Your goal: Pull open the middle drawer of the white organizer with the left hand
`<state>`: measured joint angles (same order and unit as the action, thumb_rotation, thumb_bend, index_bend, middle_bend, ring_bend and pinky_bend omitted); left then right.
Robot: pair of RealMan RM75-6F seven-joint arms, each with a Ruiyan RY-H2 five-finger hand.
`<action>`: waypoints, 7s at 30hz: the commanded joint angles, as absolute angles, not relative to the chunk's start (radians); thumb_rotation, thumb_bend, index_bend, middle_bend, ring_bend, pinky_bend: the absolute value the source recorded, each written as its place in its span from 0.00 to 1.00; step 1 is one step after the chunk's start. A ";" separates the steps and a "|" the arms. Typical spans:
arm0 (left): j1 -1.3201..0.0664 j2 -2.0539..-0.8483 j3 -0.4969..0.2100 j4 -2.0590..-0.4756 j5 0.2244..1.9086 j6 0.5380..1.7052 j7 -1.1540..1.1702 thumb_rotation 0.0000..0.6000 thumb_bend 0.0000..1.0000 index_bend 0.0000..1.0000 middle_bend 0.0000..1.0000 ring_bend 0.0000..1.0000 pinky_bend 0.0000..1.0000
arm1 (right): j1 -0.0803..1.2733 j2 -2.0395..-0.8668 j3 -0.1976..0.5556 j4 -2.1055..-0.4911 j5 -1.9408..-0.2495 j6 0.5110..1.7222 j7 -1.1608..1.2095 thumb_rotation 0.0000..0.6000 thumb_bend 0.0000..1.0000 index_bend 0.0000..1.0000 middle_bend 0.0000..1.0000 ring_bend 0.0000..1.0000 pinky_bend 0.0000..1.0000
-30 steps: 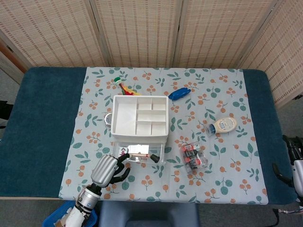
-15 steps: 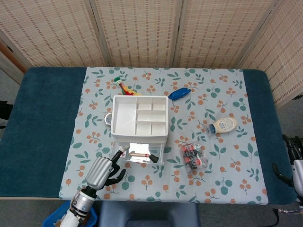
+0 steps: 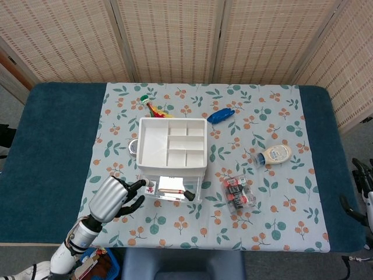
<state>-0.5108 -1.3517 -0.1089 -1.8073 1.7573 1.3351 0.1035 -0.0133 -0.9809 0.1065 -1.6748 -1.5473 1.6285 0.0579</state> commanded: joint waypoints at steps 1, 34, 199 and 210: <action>-0.574 -1.317 -0.160 -1.739 1.817 1.331 0.043 1.00 0.38 0.41 1.00 1.00 1.00 | -0.006 -0.964 0.113 -1.695 -1.554 1.629 0.050 1.00 0.37 0.00 0.15 0.07 0.14; -0.926 -1.329 -0.120 -1.355 2.155 1.251 0.206 1.00 0.09 0.42 1.00 1.00 1.00 | 0.005 -0.938 0.104 -1.731 -1.543 1.611 0.032 1.00 0.37 0.00 0.15 0.07 0.15; -1.088 -1.236 -0.042 -1.617 1.832 0.763 0.536 1.00 0.08 0.62 1.00 1.00 1.00 | -0.018 -0.998 0.112 -1.617 -1.491 1.620 0.128 1.00 0.37 0.00 0.16 0.07 0.15; -1.075 -1.227 -0.041 -1.619 1.835 0.812 0.505 1.00 0.09 0.65 1.00 1.00 1.00 | -0.019 -1.001 0.114 -1.612 -1.492 1.623 0.132 1.00 0.37 0.00 0.16 0.07 0.14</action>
